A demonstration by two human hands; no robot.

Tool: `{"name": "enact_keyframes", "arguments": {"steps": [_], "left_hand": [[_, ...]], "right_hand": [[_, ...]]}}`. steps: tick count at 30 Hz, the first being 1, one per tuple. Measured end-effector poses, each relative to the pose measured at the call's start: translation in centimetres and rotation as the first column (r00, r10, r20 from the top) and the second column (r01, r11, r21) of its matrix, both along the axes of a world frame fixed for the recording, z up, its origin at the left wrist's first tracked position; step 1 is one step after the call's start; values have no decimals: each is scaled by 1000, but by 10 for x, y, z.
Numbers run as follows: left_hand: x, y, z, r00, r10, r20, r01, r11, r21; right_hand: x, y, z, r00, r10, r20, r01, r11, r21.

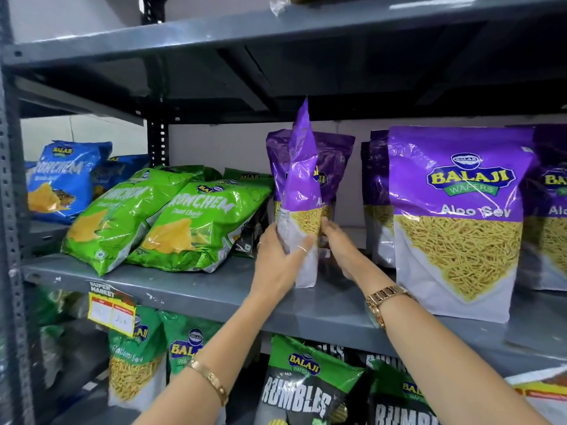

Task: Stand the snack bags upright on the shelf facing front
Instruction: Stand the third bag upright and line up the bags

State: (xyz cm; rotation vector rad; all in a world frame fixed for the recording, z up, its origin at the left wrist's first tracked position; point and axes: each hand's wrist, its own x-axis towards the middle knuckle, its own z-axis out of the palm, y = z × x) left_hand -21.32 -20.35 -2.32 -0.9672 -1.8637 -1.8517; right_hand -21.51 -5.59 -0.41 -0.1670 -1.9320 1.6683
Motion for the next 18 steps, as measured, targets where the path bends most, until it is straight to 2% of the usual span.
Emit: {"name": "enact_keyframes", "arguments": {"steps": [2,5,6,8,10,12,16,18], "left_hand": [[2,1,-2,998,51,-25,-54,992,-110],[-5,-1,-3,995,99,-2,-99,991,-91],[-8,-4,-3,998,61,28,-59,996,-61],[-19,-12,-4,985,-124,120,125,992,-3],[-36,-23,-3,917,-349,196,352,936,20],[-50,-32,-1,839,-471,275,485,874,17],[-73,-38,3,777,-474,413,536,843,-41],[-79,-37,1,781,-424,458,504,862,-61]], "right_hand": [[-2,-3,-1,995,90,30,-88,995,-53],[-2,1,3,994,107,20,-103,984,-143],[0,1,4,994,110,15,-107,983,-150],[2,3,4,992,127,12,-124,982,-141],[3,4,4,991,136,17,-133,984,-120],[5,2,5,991,137,-7,-137,988,-67],[12,-2,7,1000,4,-1,-4,1000,-23],[15,0,7,999,-31,-20,31,1000,4]]}}
